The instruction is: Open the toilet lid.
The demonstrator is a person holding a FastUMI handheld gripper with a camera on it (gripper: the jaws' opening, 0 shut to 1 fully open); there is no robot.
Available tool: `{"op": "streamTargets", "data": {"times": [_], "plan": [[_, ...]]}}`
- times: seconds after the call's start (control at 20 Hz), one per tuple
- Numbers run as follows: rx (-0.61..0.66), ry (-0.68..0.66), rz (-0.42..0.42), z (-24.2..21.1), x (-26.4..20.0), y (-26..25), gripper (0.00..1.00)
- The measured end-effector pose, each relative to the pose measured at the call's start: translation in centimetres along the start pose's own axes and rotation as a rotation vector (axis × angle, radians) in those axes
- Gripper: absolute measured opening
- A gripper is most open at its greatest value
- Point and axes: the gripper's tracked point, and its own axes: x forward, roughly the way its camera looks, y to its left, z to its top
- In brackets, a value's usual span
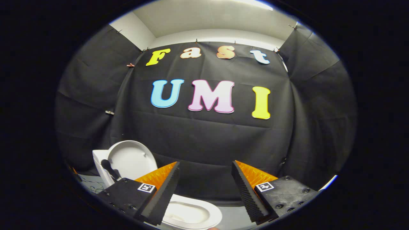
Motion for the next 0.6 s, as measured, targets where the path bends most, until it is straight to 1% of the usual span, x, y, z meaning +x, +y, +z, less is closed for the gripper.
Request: {"op": "streamTargets", "data": {"times": [0.15, 0.3, 0.4, 0.6], "plan": [[-0.006, -0.042, -0.086, 0.2, -2.1, -4.6, 0.98], [-0.002, -0.053, -0.115, -0.8, -3.6, -6.6, 0.98], [-0.015, -0.045, -0.116, -1.9, -3.9, -7.3, 0.98], [0.003, -0.042, -0.086, -2.6, -5.6, -7.0, 0.98]]}}
